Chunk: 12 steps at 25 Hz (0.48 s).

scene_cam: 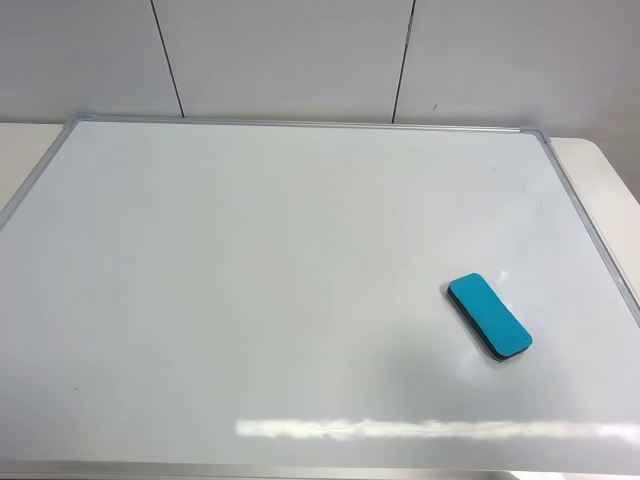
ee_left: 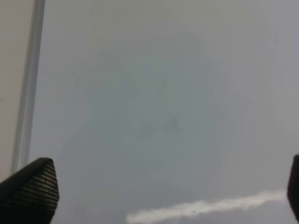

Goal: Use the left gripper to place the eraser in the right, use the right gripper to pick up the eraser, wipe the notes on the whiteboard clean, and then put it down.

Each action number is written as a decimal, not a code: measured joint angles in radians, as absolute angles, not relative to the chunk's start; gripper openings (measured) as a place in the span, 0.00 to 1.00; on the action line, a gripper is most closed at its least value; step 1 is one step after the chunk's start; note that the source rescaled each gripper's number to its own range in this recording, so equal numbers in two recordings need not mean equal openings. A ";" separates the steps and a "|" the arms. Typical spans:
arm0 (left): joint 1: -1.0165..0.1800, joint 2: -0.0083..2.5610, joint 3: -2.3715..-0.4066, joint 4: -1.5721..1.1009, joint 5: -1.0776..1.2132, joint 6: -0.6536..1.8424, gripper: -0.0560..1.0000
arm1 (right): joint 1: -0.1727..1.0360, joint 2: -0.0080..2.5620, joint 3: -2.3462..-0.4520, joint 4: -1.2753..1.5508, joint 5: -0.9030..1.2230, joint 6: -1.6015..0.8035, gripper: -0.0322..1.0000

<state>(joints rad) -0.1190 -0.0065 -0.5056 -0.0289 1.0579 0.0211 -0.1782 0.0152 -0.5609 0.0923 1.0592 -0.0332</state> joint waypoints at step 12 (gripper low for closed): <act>-0.119 -0.006 -0.506 -0.029 1.059 0.022 1.00 | -0.171 -0.002 -0.502 0.089 1.059 -0.050 1.00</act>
